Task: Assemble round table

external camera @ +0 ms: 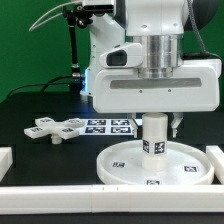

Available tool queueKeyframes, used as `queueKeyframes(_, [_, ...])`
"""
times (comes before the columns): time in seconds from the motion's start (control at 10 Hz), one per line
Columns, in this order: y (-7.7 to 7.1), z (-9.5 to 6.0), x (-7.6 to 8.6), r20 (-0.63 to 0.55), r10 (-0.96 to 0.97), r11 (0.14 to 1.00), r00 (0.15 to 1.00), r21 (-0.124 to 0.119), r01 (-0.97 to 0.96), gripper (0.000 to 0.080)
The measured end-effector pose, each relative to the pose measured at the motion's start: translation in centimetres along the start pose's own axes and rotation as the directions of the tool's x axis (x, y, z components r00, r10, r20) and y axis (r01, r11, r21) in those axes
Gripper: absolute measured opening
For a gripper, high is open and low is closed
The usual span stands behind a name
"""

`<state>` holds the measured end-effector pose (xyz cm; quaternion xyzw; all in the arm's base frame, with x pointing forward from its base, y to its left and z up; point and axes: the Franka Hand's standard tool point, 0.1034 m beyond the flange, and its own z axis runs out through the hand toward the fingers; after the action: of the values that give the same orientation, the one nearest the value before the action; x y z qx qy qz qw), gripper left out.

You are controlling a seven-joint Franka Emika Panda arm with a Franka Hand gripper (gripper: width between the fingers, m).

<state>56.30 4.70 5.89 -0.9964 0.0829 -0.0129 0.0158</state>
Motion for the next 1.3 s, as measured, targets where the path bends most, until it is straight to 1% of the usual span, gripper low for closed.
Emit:
queueKeyframes(0.1, [-0.01, 0.0, 0.0, 0.0, 0.041, 0.999, 0.999, 0.001, -0.041, 0.0409])
queueKeyframes(0.2, [0.03, 0.01, -0.02, 0.003, 0.15, 0.989, 0.989, 0.009, -0.15, 0.0409])
queueKeyframes(0.3, [0.05, -0.03, 0.1, 0.004, 0.271, 0.962, 0.963, 0.027, -0.271, 0.0409])
queueKeyframes(0.4, [0.0, -0.08, 0.17, 0.009, 0.37, 0.928, 0.929, 0.038, -0.37, 0.0409])
queueKeyframes(0.5, [-0.07, -0.11, 0.15, 0.015, 0.501, 0.865, 0.865, 0.034, -0.501, 0.0409])
queueKeyframes(0.6, [-0.13, -0.05, 0.2, 0.023, 0.602, 0.797, 0.798, 0.035, -0.602, 0.0409])
queueKeyframes(0.8, [-0.14, 0.0, 0.37, 0.042, 0.741, 0.668, 0.67, 0.049, -0.743, 0.0409])
queueKeyframes(1.0, [-0.17, 0.0, 0.36, 0.052, 0.804, 0.59, 0.592, 0.048, -0.806, 0.0409])
queueKeyframes(1.2, [-0.21, 0.01, 0.35, 0.073, 0.886, 0.455, 0.457, 0.047, -0.889, 0.0409])
queueKeyframes(1.3, [-0.22, 0.03, 0.32, 0.079, 0.904, 0.417, 0.42, 0.045, -0.908, 0.0409])
